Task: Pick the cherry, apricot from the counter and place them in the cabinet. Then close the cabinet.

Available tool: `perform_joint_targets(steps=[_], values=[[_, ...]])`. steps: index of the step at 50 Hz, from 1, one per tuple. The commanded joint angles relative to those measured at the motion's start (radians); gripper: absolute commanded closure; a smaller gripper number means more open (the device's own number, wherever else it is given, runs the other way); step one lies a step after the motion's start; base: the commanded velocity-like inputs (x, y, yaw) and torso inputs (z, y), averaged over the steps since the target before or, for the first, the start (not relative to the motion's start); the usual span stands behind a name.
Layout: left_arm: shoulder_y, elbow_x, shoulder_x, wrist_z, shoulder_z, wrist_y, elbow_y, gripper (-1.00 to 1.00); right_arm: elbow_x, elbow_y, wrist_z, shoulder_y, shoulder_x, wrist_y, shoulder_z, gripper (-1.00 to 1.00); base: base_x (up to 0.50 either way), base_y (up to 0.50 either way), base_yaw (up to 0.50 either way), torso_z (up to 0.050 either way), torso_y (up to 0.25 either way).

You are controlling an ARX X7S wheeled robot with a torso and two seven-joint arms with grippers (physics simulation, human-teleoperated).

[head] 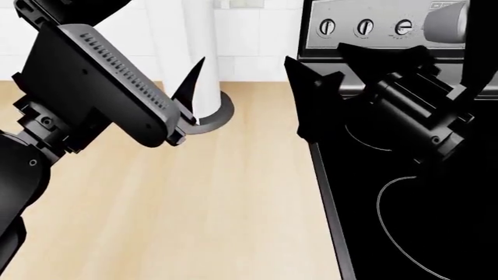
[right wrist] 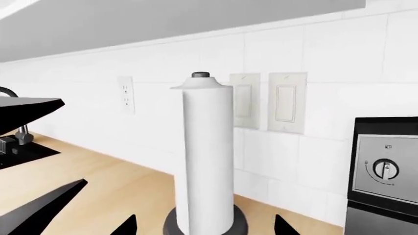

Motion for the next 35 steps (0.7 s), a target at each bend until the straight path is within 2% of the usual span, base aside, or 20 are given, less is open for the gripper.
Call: perform_joint_targets(steps=[1, 19, 35], values=[[0.001, -0.005, -0.007, -0.001, -0.007, -0.005, 0.006, -1.00, 0.038, -0.010, 0.038, 0.001, 0.025, -0.008, 0.021, -1.00, 0.00, 0.00, 0.00, 0.000, 0.000], [-0.008, -0.015, -0.012, -0.002, -0.018, -0.017, 0.009, -1.00, 0.215, -0.021, 0.179, 0.052, 0.151, -0.036, 0.112, -1.00, 0.00, 0.00, 0.00, 0.000, 0.000], [-0.010, -0.012, -0.013, -0.003, -0.013, -0.011, 0.001, -1.00, 0.208, -0.038, 0.236, 0.010, 0.169, -0.112, 0.206, -1.00, 0.00, 0.00, 0.00, 0.000, 0.000]])
